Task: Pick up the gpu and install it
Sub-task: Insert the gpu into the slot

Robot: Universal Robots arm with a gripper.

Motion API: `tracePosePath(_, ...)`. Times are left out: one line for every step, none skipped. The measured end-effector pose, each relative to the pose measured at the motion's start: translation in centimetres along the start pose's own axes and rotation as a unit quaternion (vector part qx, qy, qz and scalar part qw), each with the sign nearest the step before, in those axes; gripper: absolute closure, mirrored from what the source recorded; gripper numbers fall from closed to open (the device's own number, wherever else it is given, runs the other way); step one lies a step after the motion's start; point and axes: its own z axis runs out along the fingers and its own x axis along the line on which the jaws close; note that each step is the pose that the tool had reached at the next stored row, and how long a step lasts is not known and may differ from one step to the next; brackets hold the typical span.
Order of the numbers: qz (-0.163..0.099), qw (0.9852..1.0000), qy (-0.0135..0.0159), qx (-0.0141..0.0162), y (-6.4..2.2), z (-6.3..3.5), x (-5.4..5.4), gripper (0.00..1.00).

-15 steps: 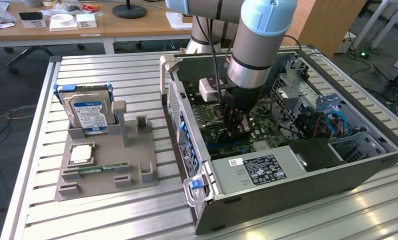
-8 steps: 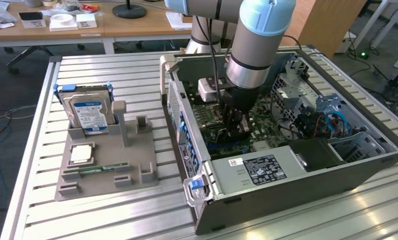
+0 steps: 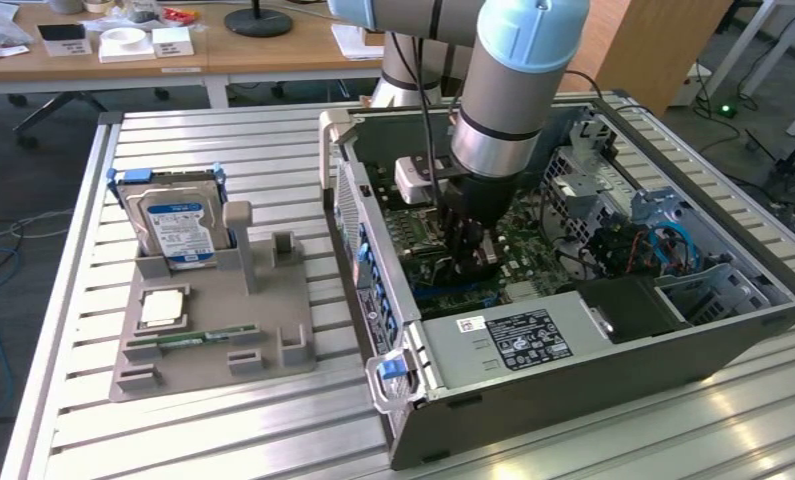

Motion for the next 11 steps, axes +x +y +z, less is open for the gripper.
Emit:
tracePosePath(0.000, 1.0000, 0.0000, 0.0000, 0.00, 0.00, 0.00, 0.74)
tracePosePath(0.000, 1.0000, 0.0001, -0.0001, 0.00, 0.00, 0.00, 0.74)
tracePosePath(0.000, 1.0000, 0.0000, 0.0000, 0.00, 0.01, 0.00, 0.74)
tracePosePath(0.000, 1.0000, -0.0001, 0.0000, -0.01, 0.02, 0.00, 0.74)
tracePosePath(0.000, 1.0000, -0.0001, 0.0000, -0.01, 0.02, 0.00, 0.74)
tracePosePath(0.000, 1.0000, -0.0001, 0.0000, -0.01, 0.02, 0.00, 0.74)
tracePosePath(0.000, 1.0000, -0.0001, 0.0001, -0.01, 0.02, 0.00, 0.74)
tracePosePath(0.000, 1.0000, -0.0001, 0.0000, -0.01, 0.02, 0.00, 0.74)
tracePosePath(0.000, 1.0000, -0.0001, 0.0001, -0.01, 0.02, 0.00, 0.74)
tracePosePath(0.000, 1.0000, -0.0001, 0.0001, -0.01, 0.02, 0.00, 0.74)
tracePosePath(0.000, 1.0000, -0.0001, 0.0001, -0.01, 0.02, 0.00, 0.74)
